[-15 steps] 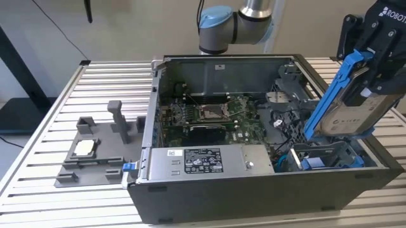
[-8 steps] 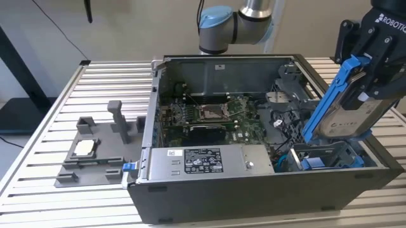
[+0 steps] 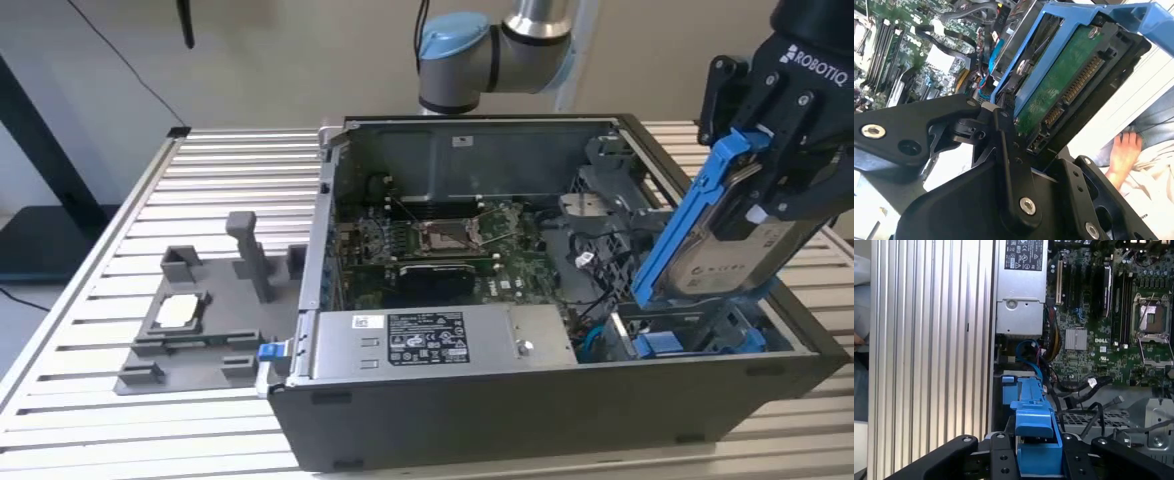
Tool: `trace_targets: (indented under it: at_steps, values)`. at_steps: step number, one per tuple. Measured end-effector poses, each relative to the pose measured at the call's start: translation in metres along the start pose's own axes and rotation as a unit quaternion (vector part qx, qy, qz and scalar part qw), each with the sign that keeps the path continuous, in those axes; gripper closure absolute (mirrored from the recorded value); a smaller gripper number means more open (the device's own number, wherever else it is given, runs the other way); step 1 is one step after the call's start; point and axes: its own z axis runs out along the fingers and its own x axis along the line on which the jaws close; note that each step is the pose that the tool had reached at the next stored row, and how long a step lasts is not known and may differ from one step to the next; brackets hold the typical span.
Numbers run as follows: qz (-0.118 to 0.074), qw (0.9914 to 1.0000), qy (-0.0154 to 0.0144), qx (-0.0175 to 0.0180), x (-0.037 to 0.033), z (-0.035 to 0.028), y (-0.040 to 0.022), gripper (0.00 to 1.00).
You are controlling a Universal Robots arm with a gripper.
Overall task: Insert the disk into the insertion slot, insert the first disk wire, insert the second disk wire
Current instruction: 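Insert the disk into the insertion slot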
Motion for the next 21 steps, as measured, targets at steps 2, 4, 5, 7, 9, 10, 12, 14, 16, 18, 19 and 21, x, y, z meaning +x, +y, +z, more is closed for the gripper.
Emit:
trace_targets:
  at_steps: [2, 4, 5, 7, 9, 10, 12, 14, 16, 18, 19, 21]
  values:
    - [0.0, 1.0, 0.0, 0.0, 0.0, 0.0021, -0.0001, 0.67]
    - [0.0, 1.0, 0.0, 0.0, 0.0, 0.0041, -0.0002, 0.67]
    - [0.0, 1.0, 0.0, 0.0, 0.0, 0.0051, -0.0003, 0.67]
    - [0.0, 1.0, 0.0, 0.0, 0.0001, 0.0068, -0.0005, 0.67]
    - [0.0, 1.0, 0.0, 0.0, 0.0002, 0.0087, -0.0007, 0.67]
    - [0.0, 1.0, 0.0, 0.0, 0.0003, 0.0096, -0.0008, 0.67]
    - [0.0, 1.0, 0.0, 0.0, 0.0003, 0.0114, -0.0011, 0.67]
    - [0.0, 1.0, -0.0001, 0.0, 0.0005, 0.0135, -0.0014, 0.67]
    - [0.0, 1.0, 0.0, 0.0, 0.0006, 0.0153, -0.0016, 0.67]
    - [0.0, 1.0, -0.0001, 0.0, 0.0008, 0.0172, -0.0019, 0.67]
    - [0.0, 1.0, 0.0, 0.0, 0.0009, 0.0181, -0.0019, 0.67]
    - [0.0, 1.0, 0.0, 0.0, 0.0011, 0.02, -0.0022, 0.67]
